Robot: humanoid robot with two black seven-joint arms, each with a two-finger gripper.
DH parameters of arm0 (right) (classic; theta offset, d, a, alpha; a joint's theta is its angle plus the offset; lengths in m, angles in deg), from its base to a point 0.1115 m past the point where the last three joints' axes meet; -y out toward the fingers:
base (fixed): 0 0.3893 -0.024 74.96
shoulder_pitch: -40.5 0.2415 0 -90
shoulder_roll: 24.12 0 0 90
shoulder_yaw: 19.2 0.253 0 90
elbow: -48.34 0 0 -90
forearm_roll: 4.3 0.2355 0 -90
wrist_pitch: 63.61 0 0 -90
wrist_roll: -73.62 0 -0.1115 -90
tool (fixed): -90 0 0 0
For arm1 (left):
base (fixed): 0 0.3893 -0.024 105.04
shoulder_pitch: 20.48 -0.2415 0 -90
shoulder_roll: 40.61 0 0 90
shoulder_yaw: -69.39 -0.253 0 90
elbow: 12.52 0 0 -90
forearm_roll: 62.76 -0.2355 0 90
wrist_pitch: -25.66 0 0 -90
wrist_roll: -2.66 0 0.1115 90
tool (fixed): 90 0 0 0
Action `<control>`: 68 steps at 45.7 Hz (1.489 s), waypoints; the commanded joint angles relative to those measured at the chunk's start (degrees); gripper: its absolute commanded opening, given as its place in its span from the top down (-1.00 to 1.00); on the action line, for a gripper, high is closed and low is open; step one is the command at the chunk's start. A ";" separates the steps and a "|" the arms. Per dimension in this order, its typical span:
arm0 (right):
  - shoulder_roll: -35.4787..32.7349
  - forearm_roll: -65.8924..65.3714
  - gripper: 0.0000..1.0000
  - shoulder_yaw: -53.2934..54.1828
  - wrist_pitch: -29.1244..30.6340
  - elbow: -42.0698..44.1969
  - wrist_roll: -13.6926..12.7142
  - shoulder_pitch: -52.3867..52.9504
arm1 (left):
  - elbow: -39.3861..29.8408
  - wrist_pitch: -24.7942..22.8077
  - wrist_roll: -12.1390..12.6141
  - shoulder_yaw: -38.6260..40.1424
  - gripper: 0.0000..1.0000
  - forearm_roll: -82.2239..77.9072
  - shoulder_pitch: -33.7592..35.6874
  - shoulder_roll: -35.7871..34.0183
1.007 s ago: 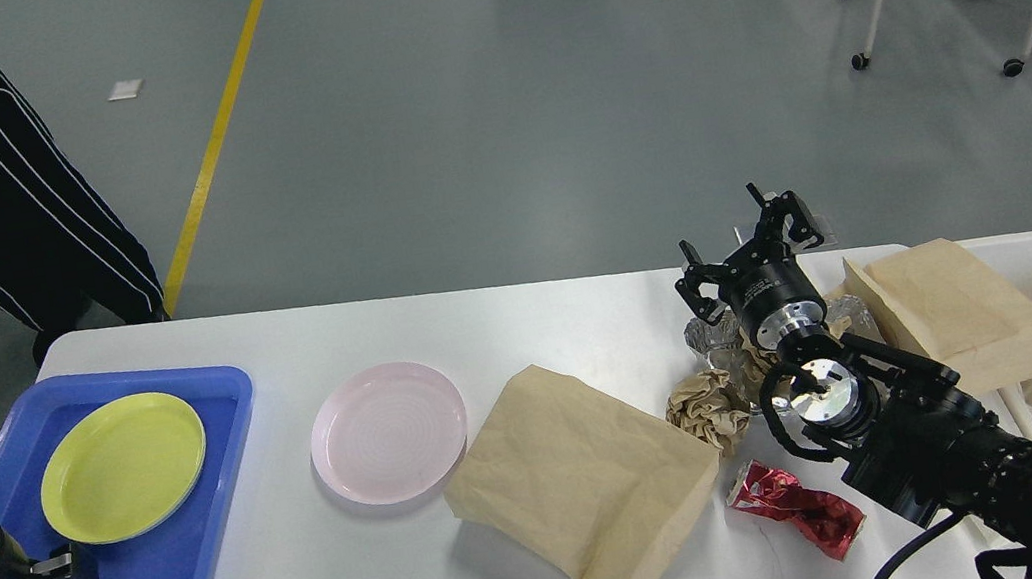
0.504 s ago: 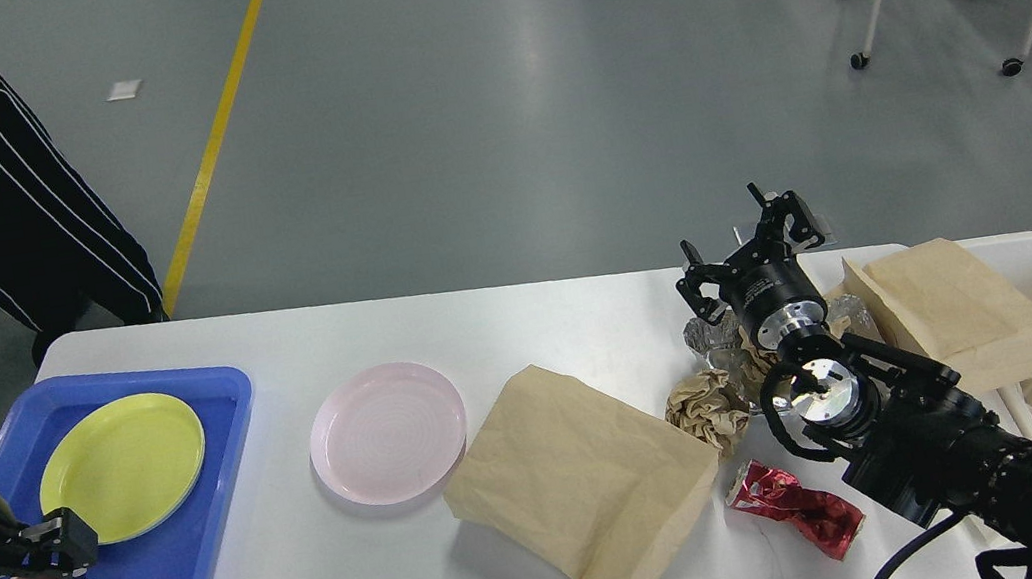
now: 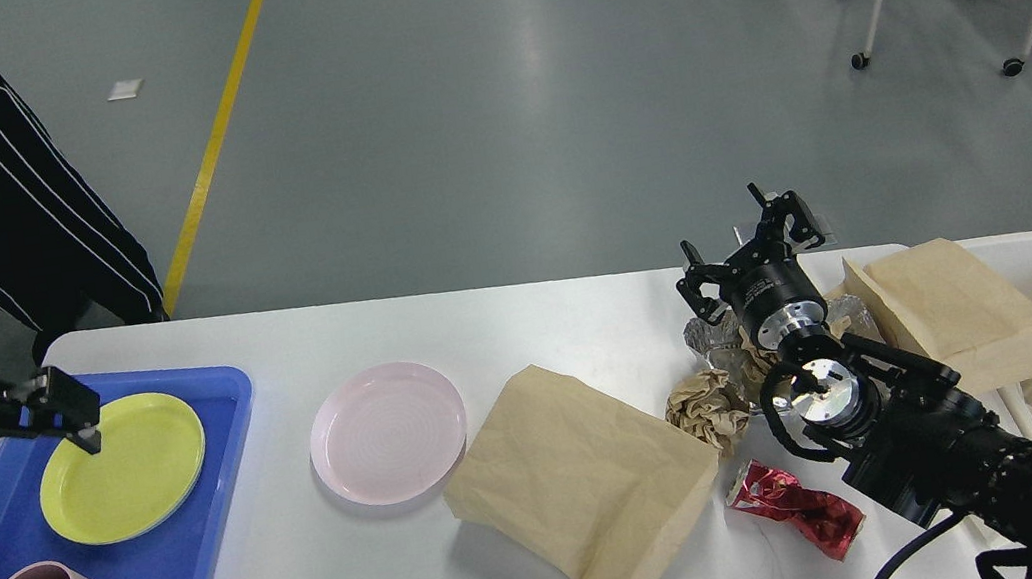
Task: Tidy desktop
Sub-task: 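Reach the left gripper to the pink plate's edge and grasp it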
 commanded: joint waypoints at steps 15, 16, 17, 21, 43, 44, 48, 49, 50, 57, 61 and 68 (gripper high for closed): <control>0.00 -0.10 -1.00 0.00 0.00 -0.03 0.00 0.00 | 3.92 -0.01 0.42 2.46 -0.94 5.53 10.63 -0.02; 0.00 -0.10 -1.00 0.00 0.00 -0.03 0.00 0.00 | 3.92 -0.01 0.33 2.37 -0.94 5.62 10.28 0.06; 0.00 -0.01 -1.00 0.00 0.00 -0.03 0.00 0.00 | 3.92 -0.01 0.07 2.28 -0.94 5.62 9.67 0.06; 0.00 -0.01 -1.00 0.00 0.00 -0.03 0.00 0.00 | 3.92 -0.01 -0.37 2.55 -0.93 7.37 4.05 2.34; 0.00 -0.01 -1.00 0.00 0.00 -0.03 0.00 0.00 | 3.39 27.02 -0.11 2.28 -0.92 25.57 -19.60 19.83; 0.00 -0.01 -1.00 0.00 0.00 -0.03 0.00 0.00 | 3.39 29.21 -0.02 2.28 -0.92 25.74 -20.04 20.45; 0.00 -0.01 -1.00 0.00 0.00 -0.03 0.00 0.00 | 3.39 38.18 -0.19 2.90 -0.92 26.01 -22.76 22.82; 0.00 -0.01 -1.00 0.00 0.00 -0.03 0.00 0.09 | 3.39 40.03 -0.19 3.07 -0.92 26.18 -23.29 23.26; 0.00 -0.01 -1.00 0.00 0.00 -0.03 0.00 0.00 | 3.39 41.70 -0.28 3.16 -0.92 26.53 -23.73 23.79; 0.00 -0.01 -1.00 0.00 0.00 -0.12 0.00 0.00 | 3.57 47.60 -0.37 4.66 -0.92 30.22 -26.11 26.25; 0.00 -0.01 -1.00 0.00 0.00 -0.12 0.00 0.00 | 4.01 50.06 -0.37 4.74 -0.88 31.28 -27.43 28.45; 0.00 -0.01 -1.00 0.00 0.00 -0.12 0.00 0.00 | 5.15 57.71 -0.54 5.09 -0.84 31.37 -29.89 31.09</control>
